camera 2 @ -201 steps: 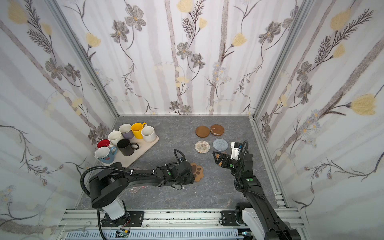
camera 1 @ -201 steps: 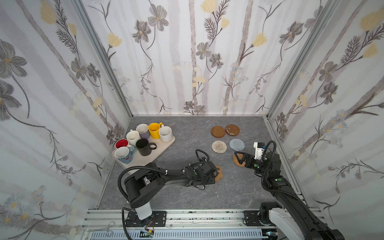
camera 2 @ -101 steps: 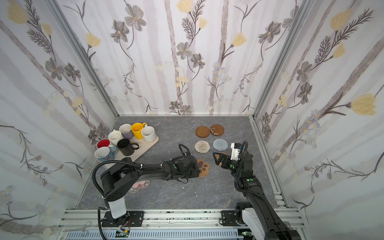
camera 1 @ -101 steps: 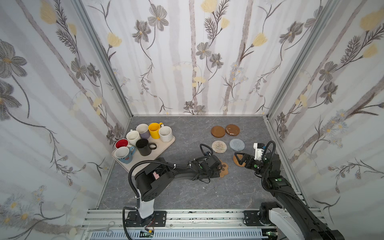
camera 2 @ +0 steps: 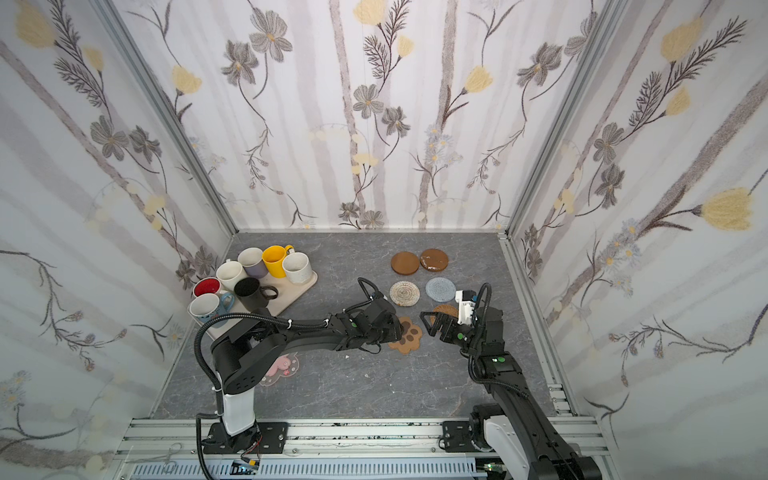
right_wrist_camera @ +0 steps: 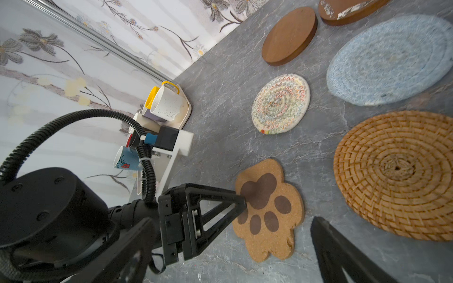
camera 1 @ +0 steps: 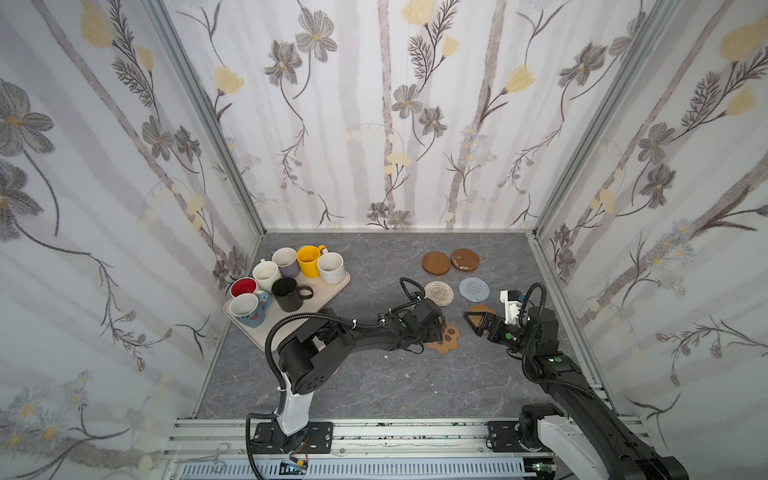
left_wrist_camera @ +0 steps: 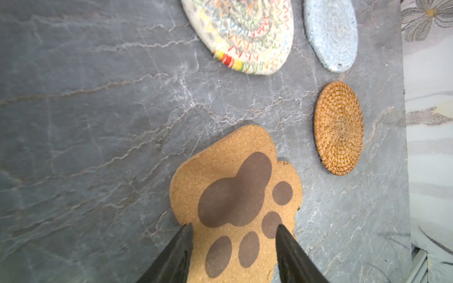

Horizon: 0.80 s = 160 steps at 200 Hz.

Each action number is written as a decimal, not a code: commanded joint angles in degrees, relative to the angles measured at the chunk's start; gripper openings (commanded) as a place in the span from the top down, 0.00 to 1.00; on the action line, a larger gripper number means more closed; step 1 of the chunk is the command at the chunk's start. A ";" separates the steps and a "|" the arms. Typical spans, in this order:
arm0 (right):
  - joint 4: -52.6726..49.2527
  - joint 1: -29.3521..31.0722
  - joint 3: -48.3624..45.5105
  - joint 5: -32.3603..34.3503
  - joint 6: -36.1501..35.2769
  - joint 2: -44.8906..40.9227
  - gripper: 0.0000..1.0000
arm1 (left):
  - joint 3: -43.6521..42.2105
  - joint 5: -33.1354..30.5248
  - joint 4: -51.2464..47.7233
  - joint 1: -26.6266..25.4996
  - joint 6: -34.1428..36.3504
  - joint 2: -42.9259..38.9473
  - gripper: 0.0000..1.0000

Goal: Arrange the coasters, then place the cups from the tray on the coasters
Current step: 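Push the paw-print coaster with the left gripper toward the rattan coaster, then lift the left gripper back while the right gripper lowers onto the paw-print coaster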

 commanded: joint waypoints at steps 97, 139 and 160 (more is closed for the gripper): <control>17.36 16.94 -11.85 2.73 30.19 -3.96 0.00 | -15.78 -9.85 3.12 1.58 5.79 -23.92 0.04; 22.43 22.57 -11.43 6.56 35.93 0.47 0.01 | -21.71 -11.21 4.04 2.71 6.42 -30.50 0.00; 24.13 24.64 -11.31 8.13 38.01 2.92 0.01 | -24.52 -11.42 4.34 3.47 6.25 -33.10 0.00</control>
